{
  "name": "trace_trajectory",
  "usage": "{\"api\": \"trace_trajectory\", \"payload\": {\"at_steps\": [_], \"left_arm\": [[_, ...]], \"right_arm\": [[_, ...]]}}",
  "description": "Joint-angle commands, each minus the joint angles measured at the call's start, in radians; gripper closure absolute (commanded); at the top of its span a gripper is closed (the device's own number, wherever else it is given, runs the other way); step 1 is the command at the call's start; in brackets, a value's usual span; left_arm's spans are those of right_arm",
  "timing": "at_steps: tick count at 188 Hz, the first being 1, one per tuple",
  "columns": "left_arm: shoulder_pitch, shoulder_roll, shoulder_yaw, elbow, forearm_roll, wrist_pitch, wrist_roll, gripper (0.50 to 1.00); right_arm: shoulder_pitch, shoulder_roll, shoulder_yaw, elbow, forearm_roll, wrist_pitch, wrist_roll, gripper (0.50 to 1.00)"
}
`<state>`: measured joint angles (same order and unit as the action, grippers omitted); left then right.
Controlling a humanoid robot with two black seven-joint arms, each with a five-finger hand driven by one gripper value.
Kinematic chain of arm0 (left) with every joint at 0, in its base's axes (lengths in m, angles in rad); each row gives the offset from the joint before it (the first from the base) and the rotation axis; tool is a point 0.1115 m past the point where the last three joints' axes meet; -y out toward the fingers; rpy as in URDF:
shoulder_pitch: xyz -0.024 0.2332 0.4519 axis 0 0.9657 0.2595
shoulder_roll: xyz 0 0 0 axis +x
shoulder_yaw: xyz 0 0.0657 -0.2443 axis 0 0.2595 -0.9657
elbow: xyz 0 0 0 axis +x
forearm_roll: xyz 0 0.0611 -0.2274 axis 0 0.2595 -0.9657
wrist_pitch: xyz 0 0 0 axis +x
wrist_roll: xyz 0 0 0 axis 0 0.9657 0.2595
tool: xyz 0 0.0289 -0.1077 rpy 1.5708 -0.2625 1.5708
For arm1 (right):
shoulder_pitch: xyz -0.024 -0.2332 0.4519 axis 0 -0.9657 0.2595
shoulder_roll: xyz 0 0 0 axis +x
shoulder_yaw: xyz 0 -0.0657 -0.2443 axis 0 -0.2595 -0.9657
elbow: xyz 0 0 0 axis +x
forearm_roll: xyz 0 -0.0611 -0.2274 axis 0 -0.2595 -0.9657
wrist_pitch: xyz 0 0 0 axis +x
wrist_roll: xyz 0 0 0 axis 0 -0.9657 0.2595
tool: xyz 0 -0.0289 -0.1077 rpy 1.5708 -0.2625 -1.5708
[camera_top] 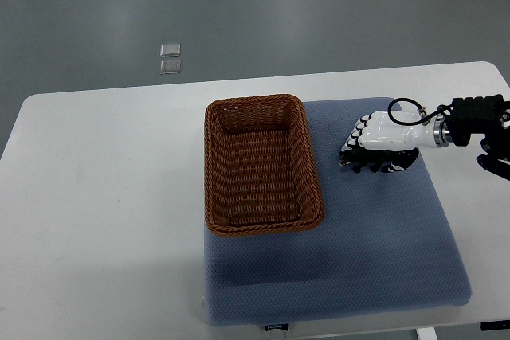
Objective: Place crocodile in brown basket with right hand
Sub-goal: 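Close the right hand fingers around the crocodile, then lift the crocodile with the right hand off the mat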
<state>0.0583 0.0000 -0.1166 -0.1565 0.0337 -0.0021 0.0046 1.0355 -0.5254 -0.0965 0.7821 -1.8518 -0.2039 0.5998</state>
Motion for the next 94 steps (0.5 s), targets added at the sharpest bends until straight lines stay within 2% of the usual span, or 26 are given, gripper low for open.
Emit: {"api": "trace_trajectory", "payload": {"at_steps": [1, 21, 41, 63, 78, 94], "left_arm": [[0.002, 0.0, 0.0, 0.0, 0.0, 0.001, 0.0, 0.5], [0.0, 0.0, 0.0, 0.0, 0.0, 0.001, 0.0, 0.5], [0.0, 0.0, 0.0, 0.0, 0.0, 0.001, 0.0, 0.5], [0.0, 0.0, 0.0, 0.0, 0.0, 0.001, 0.0, 0.5], [0.0, 0.0, 0.0, 0.0, 0.0, -0.001, 0.0, 0.5], [0.0, 0.0, 0.0, 0.0, 0.0, 0.001, 0.0, 0.5]], "right_arm": [[0.002, -0.001, 0.0, 0.0, -0.001, 0.0, 0.0, 0.724], [0.002, 0.001, 0.0, 0.0, -0.001, 0.001, 0.0, 0.775], [0.002, 0.001, 0.0, 0.0, -0.001, 0.001, 0.0, 0.781], [0.002, -0.001, 0.0, 0.0, 0.0, 0.001, 0.0, 0.846], [0.002, -0.001, 0.0, 0.0, 0.0, 0.001, 0.0, 0.854], [0.002, -0.001, 0.0, 0.0, 0.002, 0.001, 0.002, 0.889]]}}
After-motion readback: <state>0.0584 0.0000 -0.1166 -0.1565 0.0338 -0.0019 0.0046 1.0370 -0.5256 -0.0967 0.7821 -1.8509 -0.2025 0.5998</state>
